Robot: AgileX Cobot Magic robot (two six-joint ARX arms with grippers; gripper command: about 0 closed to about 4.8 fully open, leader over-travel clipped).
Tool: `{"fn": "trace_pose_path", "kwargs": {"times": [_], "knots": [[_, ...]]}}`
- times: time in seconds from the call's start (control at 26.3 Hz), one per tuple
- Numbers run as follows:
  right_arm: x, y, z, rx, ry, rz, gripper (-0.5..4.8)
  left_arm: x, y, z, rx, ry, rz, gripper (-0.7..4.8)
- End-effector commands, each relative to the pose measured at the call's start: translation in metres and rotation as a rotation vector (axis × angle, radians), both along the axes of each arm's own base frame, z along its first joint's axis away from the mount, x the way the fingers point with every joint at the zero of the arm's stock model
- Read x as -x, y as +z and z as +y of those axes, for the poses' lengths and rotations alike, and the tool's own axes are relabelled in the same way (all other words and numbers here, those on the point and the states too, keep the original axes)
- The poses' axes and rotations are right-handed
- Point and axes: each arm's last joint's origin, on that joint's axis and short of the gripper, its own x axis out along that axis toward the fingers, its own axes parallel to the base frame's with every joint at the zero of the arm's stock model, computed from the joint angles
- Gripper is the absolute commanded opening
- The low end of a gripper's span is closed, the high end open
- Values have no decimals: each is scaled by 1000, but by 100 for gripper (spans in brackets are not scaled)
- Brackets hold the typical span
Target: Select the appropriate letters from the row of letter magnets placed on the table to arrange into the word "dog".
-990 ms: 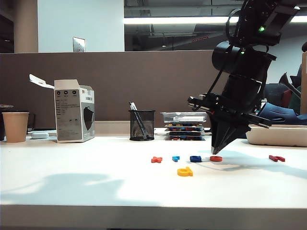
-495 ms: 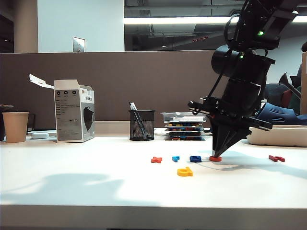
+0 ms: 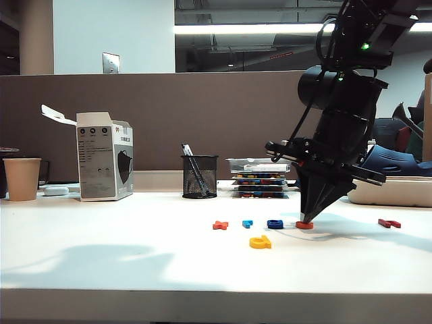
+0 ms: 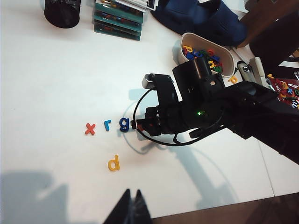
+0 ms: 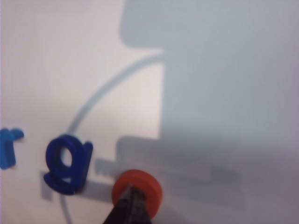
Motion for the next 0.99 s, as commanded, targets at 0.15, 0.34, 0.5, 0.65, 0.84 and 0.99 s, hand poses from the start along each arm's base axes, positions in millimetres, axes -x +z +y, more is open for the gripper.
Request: {"fn": "trace_pose_path", "kwargs": {"times": [0.15,0.34,0.5,0.65,0.84,0.99], "knots": [[17,-12,-3,13,42,188,-6,0,2,1,11,9,-6,-5],[24,-10,-1,36,72,227,-6,0,2,1,11,9,-6,-5],[27,-1,-1,27,76,220,-6,0,2,1,11,9,-6,-5],[31,8,-2,-1,83,222,-6,0,2,1,11,9,-6,-5],[34,7,2,-9,98,235,-6,0,2,1,11,9,-6,-5],[35,7,10,-11,119,218,-6,0,2,1,11,9,-6,-5]]}}
